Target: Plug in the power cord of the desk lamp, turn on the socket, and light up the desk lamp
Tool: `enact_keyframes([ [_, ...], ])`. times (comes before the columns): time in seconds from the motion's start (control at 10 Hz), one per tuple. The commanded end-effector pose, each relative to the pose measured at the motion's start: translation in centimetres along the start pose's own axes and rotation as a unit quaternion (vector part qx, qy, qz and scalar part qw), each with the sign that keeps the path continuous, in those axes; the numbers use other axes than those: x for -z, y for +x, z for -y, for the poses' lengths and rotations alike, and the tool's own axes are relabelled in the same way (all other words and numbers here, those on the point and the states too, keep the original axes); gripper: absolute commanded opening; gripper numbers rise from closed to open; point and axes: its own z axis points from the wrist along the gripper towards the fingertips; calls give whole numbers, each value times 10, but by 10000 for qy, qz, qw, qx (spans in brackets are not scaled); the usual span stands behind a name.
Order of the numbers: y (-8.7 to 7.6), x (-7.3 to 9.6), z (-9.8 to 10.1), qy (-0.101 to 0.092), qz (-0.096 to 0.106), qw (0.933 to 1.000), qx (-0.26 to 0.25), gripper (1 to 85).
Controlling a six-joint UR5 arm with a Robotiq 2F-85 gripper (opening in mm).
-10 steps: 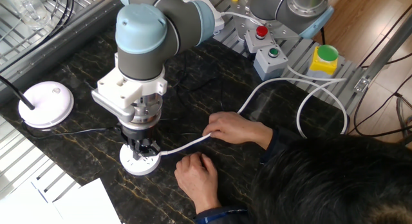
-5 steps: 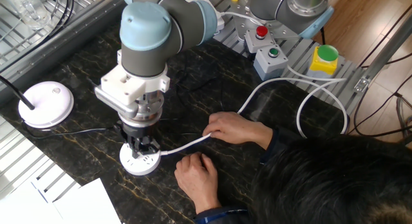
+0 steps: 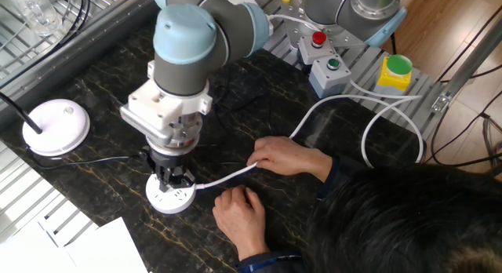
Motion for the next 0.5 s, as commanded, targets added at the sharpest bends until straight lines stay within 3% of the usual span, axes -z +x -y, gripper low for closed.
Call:
enact_keyframes([
  [0.0, 2, 19, -4, 296, -135, 9995, 50, 10],
  [0.4, -9, 6, 2, 546, 119, 9982, 231, 10],
])
